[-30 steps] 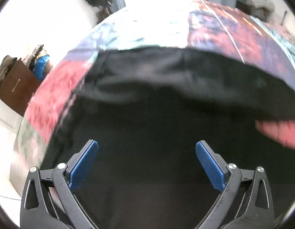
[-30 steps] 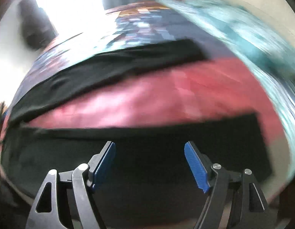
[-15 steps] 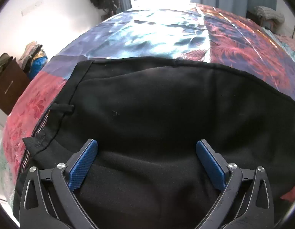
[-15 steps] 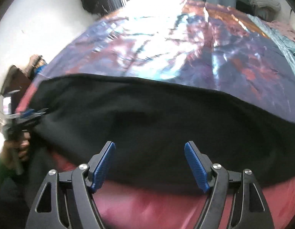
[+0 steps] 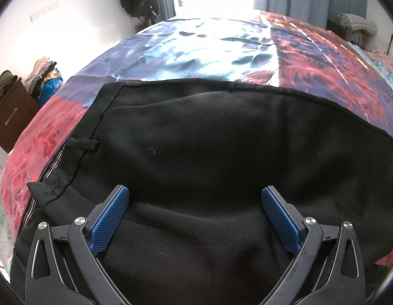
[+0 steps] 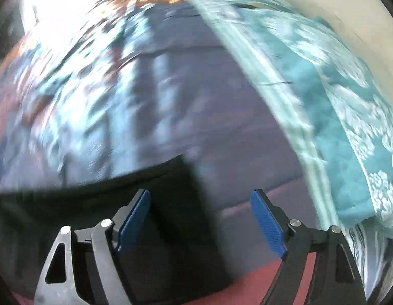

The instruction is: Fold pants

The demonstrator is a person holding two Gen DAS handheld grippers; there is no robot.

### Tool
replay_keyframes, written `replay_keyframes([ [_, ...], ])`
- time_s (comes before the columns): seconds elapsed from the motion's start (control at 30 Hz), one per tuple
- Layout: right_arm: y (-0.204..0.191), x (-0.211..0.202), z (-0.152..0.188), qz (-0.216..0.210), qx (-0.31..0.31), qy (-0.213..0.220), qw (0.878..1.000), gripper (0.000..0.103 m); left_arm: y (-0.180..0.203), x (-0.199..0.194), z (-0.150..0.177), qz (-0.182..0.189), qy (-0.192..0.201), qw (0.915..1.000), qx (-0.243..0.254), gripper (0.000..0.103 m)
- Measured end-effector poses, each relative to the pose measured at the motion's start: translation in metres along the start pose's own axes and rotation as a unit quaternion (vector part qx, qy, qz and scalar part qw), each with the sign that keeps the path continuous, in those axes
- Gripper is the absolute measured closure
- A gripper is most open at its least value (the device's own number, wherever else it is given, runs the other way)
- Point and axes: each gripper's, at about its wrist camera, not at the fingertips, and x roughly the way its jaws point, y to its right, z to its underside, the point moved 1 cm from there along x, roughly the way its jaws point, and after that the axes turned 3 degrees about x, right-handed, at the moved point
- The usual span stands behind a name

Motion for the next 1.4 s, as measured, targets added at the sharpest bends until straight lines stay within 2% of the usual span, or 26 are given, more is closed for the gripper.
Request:
replay_keyframes([
  [0.1,0.013,0.004,-0.008,-0.074,0.033,-0.008,0.997,0.022,0.001,0.000,0.000,-0.001,0.001,1.0000,0.001,0.000],
  [0.17,0.007,0.010,-0.009,-0.092,0.029,-0.009,0.995,0.024,0.001,0.000,0.000,-0.001,0.001,1.0000,0.001,0.000],
  [0.2,0.003,0.016,-0.009,-0.095,0.026,-0.015,0.995,0.030,0.000,0.000,0.000,-0.001,0.001,1.0000,0.000,0.000],
  [0.23,-0.001,0.022,-0.008,-0.102,0.025,-0.029,0.994,0.051,0.000,0.000,0.000,-0.001,0.002,1.0000,0.000,0.000],
  [0.3,-0.005,0.021,-0.004,-0.100,0.023,-0.026,0.994,0.071,0.001,0.000,0.000,-0.004,0.004,1.0000,0.001,0.000],
  [0.33,-0.005,0.012,-0.003,-0.098,0.019,-0.008,0.995,0.092,0.001,0.000,0.000,-0.005,0.004,1.0000,0.001,0.000],
  [0.43,-0.004,-0.034,0.013,-0.126,-0.001,0.051,0.991,0.094,0.001,0.000,-0.001,-0.007,0.004,1.0000,0.002,0.000],
  [0.57,-0.011,-0.121,0.068,-0.177,-0.070,0.120,0.974,0.094,0.001,0.000,-0.001,-0.008,0.003,1.0000,0.002,0.000],
  [0.67,-0.010,-0.187,0.143,-0.201,-0.108,0.159,0.961,0.094,0.001,0.000,-0.003,-0.012,0.000,0.9999,0.003,0.000],
  [0.73,-0.007,-0.209,0.191,-0.207,-0.112,0.165,0.958,0.094,0.002,0.000,-0.003,-0.015,-0.001,0.9999,0.004,0.000],
  [0.8,0.002,-0.219,0.246,-0.204,-0.106,0.154,0.961,0.094,0.004,-0.001,-0.004,-0.023,-0.002,0.9997,0.006,0.000],
  [0.87,0.009,-0.214,0.295,-0.167,-0.101,0.125,0.973,0.094,0.005,-0.002,-0.005,-0.028,-0.002,0.9996,0.008,0.000],
  [0.93,0.024,-0.195,0.330,-0.105,-0.055,0.066,0.991,0.092,0.005,-0.003,-0.005,-0.030,-0.004,0.9995,0.008,0.000],
  [0.97,0.032,-0.187,0.339,-0.077,-0.032,0.040,0.996,0.089,0.005,-0.003,-0.005,-0.030,-0.006,0.9995,0.007,0.000],
  [1.0,0.044,-0.183,0.351,-0.041,0.002,0.019,0.999,0.077,0.004,-0.002,-0.006,-0.029,-0.010,0.9995,0.005,0.000],
  [1.03,0.053,-0.185,0.357,-0.028,0.025,0.020,0.999,0.062,0.004,-0.003,-0.006,-0.029,-0.014,0.9995,0.003,0.000],
  [1.07,0.062,-0.193,0.365,-0.022,0.053,0.031,0.998,0.054,0.004,-0.003,-0.007,-0.030,-0.020,0.9993,0.002,0.000],
  [1.1,0.069,-0.203,0.372,-0.025,0.082,0.047,0.995,0.041,0.004,-0.005,-0.009,-0.033,-0.027,0.9991,0.003,0.000],
  [1.13,0.073,-0.214,0.377,-0.037,0.104,0.065,0.992,0.035,0.005,-0.007,-0.009,-0.036,-0.034,0.9988,0.004,0.000],
  [1.17,0.072,-0.224,0.381,-0.057,0.114,0.080,0.989,0.035,0.006,-0.011,-0.010,-0.040,-0.040,0.9984,0.006,0.000],
  [1.2,0.067,-0.233,0.385,-0.088,0.119,0.098,0.984,0.035,0.007,-0.019,-0.008,-0.044,-0.043,0.9980,0.007,0.001],
  [1.23,0.058,-0.240,0.390,-0.138,0.121,0.114,0.976,0.035,0.008,-0.025,-0.007,-0.044,-0.042,0.9982,0.006,0.001],
  [1.27,0.049,-0.243,0.392,-0.185,0.121,0.121,0.968,0.035,0.009,-0.035,-0.003,-0.034,-0.036,0.9988,0.002,0.001],
  [1.3,0.034,-0.241,0.396,-0.255,0.124,0.119,0.952,0.035,0.011,-0.048,0.002,-0.016,-0.027,0.9995,-0.003,0.001],
  [1.37,0.010,-0.227,0.400,-0.337,0.142,0.095,0.926,0.035,0.016,-0.068,0.013,0.010,-0.010,0.9999,-0.006,0.001],
  [1.4,0.003,-0.221,0.401,-0.355,0.151,0.090,0.918,0.035,0.019,-0.078,0.019,0.025,-0.003,0.9997,-0.003,0.000],
])
